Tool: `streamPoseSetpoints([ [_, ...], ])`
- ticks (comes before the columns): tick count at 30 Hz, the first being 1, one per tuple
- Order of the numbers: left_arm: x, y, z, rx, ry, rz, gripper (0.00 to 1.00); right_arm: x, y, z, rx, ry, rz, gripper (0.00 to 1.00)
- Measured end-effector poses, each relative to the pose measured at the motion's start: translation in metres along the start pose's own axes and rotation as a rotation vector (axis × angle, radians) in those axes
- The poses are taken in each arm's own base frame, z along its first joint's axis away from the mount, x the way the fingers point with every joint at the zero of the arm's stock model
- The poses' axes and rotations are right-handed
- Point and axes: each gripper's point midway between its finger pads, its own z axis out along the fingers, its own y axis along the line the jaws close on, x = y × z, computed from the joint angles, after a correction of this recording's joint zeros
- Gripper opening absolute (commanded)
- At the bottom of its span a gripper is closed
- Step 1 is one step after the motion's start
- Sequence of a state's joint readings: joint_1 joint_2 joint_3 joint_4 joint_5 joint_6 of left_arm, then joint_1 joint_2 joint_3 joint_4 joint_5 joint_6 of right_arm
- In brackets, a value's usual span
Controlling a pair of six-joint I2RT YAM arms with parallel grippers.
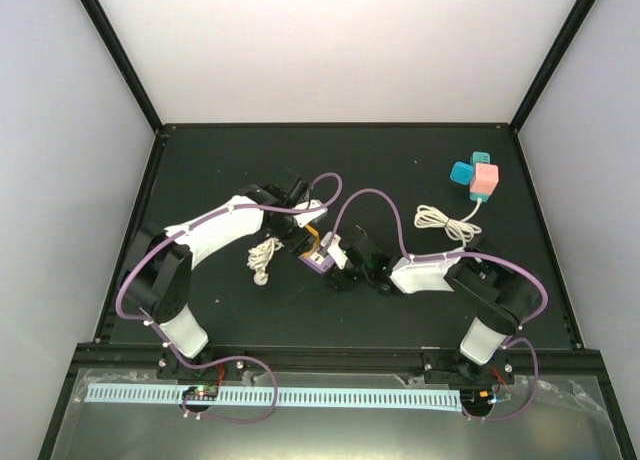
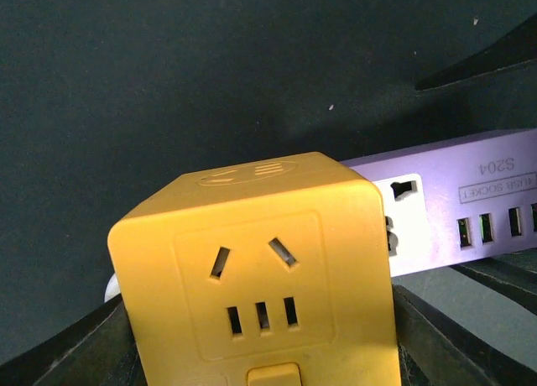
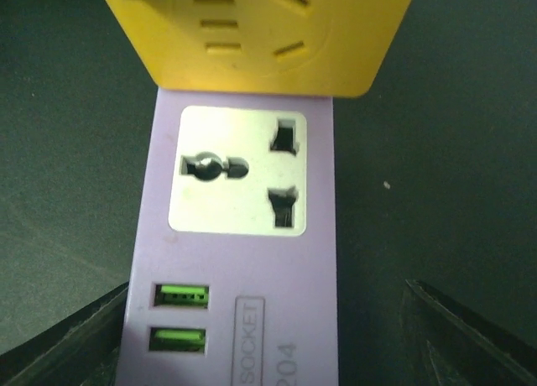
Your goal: Pull the plug off the socket
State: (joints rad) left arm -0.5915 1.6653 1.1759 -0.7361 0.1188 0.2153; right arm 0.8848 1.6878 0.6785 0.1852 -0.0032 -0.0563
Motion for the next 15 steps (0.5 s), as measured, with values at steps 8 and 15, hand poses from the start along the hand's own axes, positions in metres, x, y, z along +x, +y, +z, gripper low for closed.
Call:
streamPoseSetpoints([
  [8, 0.000, -0.001, 0.000, -0.003, 0.002, 0.004, 0.52, -0.012, -0.002, -0.002, 0.007, -0.047, 0.035, 0.91],
  [15, 0.000, 0.000, 0.000, -0.004, 0.002, 0.004, 0.49, -0.047, -0.007, -0.037, -0.041, -0.202, 0.106, 0.84],
])
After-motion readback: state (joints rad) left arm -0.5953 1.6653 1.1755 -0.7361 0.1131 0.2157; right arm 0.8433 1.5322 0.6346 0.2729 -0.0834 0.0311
